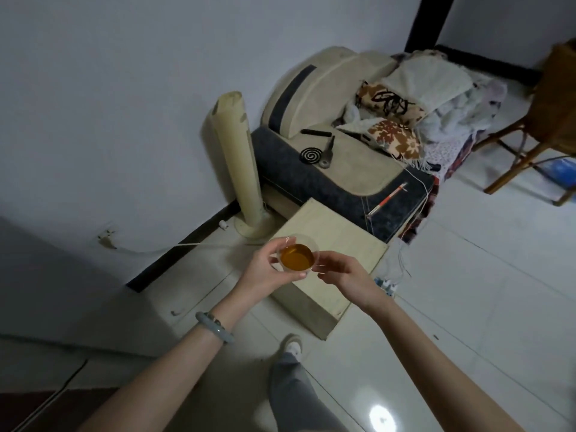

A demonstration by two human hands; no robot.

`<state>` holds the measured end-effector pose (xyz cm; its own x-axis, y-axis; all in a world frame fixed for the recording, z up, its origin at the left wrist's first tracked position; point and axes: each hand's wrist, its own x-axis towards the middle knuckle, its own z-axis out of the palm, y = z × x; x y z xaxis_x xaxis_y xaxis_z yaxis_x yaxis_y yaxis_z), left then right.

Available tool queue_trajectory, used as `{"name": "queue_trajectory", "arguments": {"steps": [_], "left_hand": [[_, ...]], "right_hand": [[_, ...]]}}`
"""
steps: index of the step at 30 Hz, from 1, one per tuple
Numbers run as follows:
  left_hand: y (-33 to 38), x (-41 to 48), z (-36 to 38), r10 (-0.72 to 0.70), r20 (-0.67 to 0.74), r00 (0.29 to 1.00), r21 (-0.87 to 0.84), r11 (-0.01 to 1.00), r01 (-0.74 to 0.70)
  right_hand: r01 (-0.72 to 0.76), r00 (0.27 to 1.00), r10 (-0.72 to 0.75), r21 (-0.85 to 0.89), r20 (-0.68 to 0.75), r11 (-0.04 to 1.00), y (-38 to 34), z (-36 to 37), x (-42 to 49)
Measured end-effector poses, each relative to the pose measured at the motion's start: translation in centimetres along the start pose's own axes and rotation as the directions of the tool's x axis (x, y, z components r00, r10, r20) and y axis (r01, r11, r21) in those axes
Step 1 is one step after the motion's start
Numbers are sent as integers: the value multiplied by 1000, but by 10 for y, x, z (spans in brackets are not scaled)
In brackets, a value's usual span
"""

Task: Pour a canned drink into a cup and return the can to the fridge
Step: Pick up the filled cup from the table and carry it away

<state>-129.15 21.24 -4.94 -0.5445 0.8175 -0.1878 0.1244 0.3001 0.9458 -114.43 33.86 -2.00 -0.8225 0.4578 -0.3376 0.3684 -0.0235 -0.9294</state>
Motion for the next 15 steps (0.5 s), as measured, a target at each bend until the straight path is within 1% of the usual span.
{"name": "queue_trajectory", "arguments": {"steps": [4,9,15], "left_hand": [[-1,64,-2,6,73,997,12,1000,-7],[-4,137,0,30,167,985,68,997,-42],[-16,201,3,19,333,943,131,989,-66]], "right_hand": [[-34,995,38,51,-90,998,1,-19,45],[-89,975,108,105,-193,990,1,-42,93],[-129,940,182,192,-290,973,11,-55,130]]}}
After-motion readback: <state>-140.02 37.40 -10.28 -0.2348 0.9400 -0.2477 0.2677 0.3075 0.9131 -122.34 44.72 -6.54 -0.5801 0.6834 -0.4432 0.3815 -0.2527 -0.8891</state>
